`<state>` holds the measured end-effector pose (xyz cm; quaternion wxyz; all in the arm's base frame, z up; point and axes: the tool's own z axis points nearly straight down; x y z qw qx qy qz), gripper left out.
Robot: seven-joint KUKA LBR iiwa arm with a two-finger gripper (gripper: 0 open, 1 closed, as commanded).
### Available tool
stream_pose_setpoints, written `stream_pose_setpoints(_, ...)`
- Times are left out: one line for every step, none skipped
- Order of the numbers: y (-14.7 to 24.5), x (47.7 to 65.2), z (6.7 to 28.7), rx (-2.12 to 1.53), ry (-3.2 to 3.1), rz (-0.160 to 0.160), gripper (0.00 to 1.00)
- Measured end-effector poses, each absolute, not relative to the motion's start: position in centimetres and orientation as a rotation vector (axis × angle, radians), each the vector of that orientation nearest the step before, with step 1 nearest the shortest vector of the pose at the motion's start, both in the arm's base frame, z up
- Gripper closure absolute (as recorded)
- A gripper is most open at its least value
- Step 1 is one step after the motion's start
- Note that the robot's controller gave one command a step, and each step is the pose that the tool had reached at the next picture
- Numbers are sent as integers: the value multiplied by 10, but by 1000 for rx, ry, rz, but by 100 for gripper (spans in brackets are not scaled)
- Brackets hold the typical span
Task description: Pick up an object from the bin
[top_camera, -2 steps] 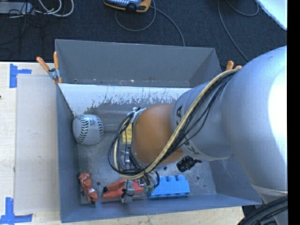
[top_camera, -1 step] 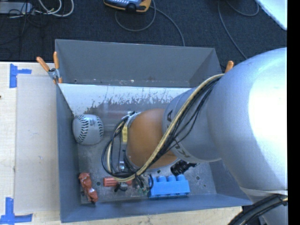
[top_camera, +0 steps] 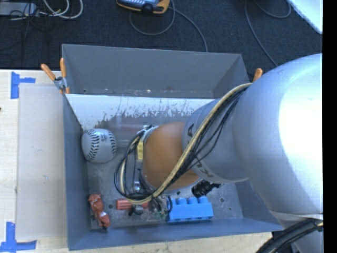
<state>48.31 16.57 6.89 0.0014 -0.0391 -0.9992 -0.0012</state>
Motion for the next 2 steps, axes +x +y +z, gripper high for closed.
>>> stream_pose_setpoints(160, 485, 115, -143, -3126, 2, 100)
stream_pose_setpoints(167, 503, 290, -231, -3133, -5, 100)
